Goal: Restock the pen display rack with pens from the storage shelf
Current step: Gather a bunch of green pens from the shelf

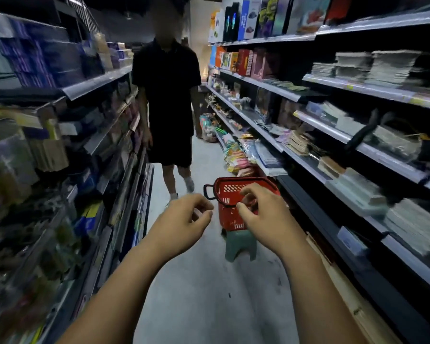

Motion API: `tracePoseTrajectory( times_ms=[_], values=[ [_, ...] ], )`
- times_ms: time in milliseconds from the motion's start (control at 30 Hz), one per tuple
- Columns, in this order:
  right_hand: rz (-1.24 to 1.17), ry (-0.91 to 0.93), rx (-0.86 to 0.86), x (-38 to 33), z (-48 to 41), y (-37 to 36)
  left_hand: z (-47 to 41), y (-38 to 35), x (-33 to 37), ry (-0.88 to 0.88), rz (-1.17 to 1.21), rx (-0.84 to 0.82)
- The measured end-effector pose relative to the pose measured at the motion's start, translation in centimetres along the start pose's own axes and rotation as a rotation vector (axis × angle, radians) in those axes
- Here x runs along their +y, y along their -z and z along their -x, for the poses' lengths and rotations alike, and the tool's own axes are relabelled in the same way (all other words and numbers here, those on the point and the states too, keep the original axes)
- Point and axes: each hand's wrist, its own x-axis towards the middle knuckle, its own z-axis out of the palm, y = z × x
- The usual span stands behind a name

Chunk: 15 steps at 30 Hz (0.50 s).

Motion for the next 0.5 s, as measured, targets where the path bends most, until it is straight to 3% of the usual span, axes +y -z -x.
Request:
tracePoseTrajectory(
  times_ms=[500],
  values=[
    [0.045, -0.001, -0.063, 12.0, -31.2, -5.8, -30.8, -5.3, -10.0, 0.052, -0.005, 0.016]
  ],
)
